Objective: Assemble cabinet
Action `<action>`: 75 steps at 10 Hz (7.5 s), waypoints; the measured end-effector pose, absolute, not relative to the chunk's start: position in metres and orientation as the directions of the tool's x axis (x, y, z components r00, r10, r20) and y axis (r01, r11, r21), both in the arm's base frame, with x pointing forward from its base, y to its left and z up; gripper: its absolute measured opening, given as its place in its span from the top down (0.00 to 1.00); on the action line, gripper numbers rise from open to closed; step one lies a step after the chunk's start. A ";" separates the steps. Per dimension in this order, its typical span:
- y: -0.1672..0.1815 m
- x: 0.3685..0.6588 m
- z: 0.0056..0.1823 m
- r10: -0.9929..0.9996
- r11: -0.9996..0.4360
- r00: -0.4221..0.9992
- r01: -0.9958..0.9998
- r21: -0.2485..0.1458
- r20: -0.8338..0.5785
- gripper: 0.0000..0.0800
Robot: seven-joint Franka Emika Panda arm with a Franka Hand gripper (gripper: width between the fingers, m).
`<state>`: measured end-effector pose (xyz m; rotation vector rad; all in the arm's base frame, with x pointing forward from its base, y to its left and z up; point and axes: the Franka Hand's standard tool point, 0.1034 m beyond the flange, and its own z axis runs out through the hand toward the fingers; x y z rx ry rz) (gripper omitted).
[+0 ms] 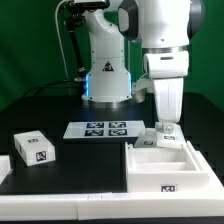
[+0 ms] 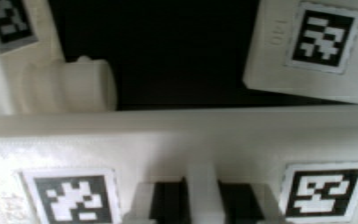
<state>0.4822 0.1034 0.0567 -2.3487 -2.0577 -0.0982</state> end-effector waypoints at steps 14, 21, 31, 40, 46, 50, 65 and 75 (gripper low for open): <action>0.096 0.562 0.057 0.984 -0.164 0.157 0.984 0.067 0.088 0.91; 0.094 0.566 0.057 0.983 -0.167 0.160 0.983 0.072 0.090 0.91; 0.093 0.590 0.056 0.991 -0.119 0.117 0.993 0.021 0.068 0.91; 0.083 0.564 0.085 0.974 -0.219 0.212 0.972 0.090 0.076 0.00; 0.079 0.526 0.088 0.959 -0.279 0.273 0.957 0.085 0.070 0.00; 0.074 0.468 0.078 0.928 -0.369 0.363 0.926 0.083 0.080 0.00; 0.082 0.389 0.017 0.925 -0.368 0.362 0.929 0.035 0.119 0.00; 0.082 0.387 0.009 0.922 -0.373 0.369 0.928 0.019 0.116 0.91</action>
Offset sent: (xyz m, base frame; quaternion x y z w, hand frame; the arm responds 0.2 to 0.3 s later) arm 0.0323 -0.0002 -0.0095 0.0110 0.0202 -0.0014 0.9997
